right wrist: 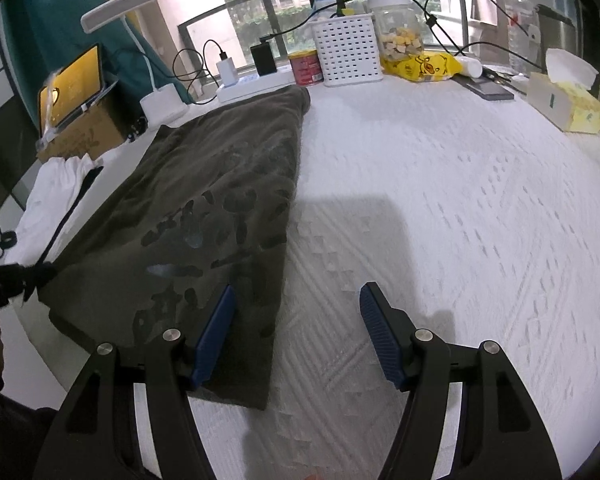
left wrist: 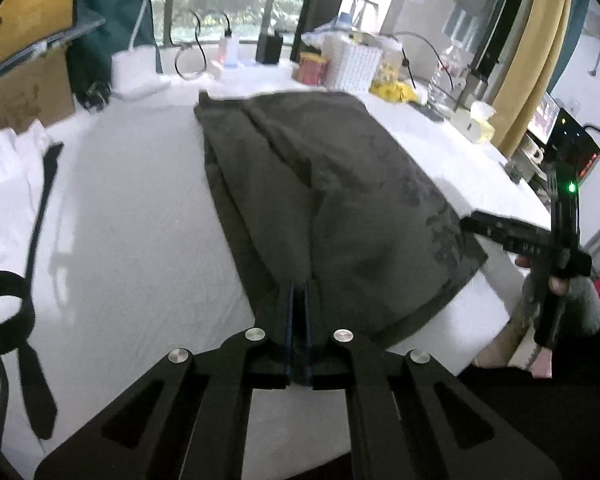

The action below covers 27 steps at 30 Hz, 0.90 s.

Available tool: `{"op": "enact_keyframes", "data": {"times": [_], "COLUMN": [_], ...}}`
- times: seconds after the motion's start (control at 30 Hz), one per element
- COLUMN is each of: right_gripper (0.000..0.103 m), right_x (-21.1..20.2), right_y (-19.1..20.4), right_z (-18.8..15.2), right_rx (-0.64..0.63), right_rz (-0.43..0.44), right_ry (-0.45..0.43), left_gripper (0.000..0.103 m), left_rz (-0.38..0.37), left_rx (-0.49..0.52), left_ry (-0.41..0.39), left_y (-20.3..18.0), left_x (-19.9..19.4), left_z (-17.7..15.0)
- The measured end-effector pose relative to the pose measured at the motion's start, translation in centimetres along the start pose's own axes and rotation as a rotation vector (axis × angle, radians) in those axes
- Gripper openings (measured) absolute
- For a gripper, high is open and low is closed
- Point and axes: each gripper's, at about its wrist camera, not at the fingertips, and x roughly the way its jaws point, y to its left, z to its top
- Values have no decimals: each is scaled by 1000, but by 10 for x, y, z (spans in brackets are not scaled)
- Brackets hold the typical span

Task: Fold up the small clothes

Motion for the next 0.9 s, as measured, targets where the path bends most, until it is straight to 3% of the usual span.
{"op": "enact_keyframes", "data": {"times": [0.07, 0.17, 0.23, 0.3, 0.33, 0.5, 0.57, 0.63, 0.67, 0.9], "right_gripper": [68, 68, 68, 68, 68, 68, 68, 68, 68, 68], "right_x": [-2, -4, -6, -7, -8, -10, -11, -11, -11, -14], "right_y": [-1, -3, -3, -4, -4, -7, -8, -7, -7, -3], "right_z": [-1, -3, -3, -4, -5, -8, -9, -9, -9, -12], "right_rx": [4, 9, 12, 15, 15, 36, 46, 44, 43, 40], "right_rz": [-4, -13, -21, -25, -27, -25, -21, -19, -17, -12], "right_ry": [-3, -7, -5, -5, -6, -2, 1, 3, 3, 14], "left_gripper": [4, 7, 17, 53, 58, 59, 58, 31, 3, 3], "left_rz": [-29, -70, -81, -89, -94, -108, -135, -153, -158, -188], "left_rx": [4, 31, 41, 31, 9, -21, -23, 2, 18, 14], "left_ry": [-31, -15, 14, 44, 54, 79, 65, 43, 39, -23], "left_y": [-5, -15, -19, -19, -17, -10, -10, -13, -16, -13], "left_x": [-4, 5, 17, 29, 33, 40, 36, 30, 29, 3], "left_z": [3, 4, 3, 0, -2, -8, -10, -11, -11, -5]}}
